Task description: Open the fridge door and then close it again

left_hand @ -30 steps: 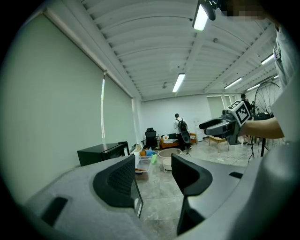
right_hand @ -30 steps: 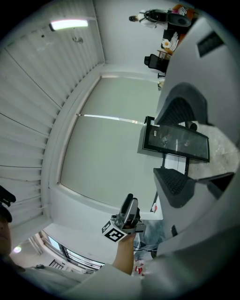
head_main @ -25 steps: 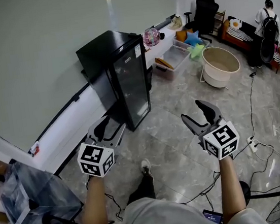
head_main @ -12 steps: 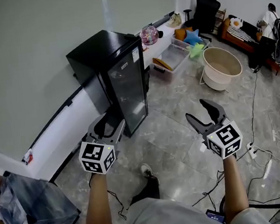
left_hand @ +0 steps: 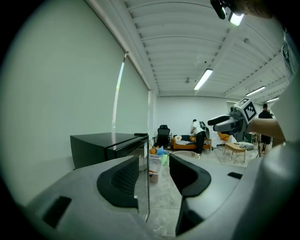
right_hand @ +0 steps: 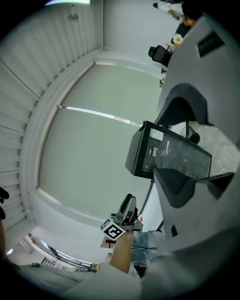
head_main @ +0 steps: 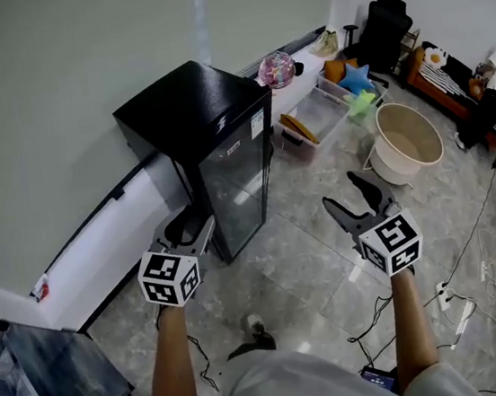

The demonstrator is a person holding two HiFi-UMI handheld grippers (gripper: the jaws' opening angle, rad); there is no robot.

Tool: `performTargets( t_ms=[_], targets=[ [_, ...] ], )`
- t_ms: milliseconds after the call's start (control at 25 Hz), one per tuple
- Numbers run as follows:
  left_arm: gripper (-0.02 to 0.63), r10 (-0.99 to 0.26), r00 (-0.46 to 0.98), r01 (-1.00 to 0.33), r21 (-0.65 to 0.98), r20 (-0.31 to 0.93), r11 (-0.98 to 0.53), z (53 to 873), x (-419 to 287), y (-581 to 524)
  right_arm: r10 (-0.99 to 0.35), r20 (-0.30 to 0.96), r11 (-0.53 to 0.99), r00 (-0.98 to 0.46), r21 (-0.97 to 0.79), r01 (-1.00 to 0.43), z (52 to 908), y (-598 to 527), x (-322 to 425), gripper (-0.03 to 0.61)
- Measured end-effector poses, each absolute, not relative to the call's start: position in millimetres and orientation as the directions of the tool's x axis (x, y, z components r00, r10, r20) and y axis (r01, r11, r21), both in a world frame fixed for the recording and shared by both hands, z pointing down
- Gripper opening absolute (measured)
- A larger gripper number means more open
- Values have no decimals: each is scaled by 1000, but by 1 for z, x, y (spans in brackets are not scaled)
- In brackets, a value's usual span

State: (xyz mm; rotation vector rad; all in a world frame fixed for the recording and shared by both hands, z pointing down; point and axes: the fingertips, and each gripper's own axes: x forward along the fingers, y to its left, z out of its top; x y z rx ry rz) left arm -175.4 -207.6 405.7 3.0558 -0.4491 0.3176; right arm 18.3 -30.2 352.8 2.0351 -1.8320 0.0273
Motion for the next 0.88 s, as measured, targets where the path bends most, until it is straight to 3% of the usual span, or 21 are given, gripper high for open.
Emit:
performTargets(
  t_ms=[400,880],
  targets=[
    [199,-364,890,-370,-33,274,-929,426,-156,-280,-957,287,55,41,320,-946,346,-141,50,272],
    [201,-516,767,-561,8,381,-828,468,-140,-329,-892,353,405,-284,343,-847,364,-290,72,272]
  ],
)
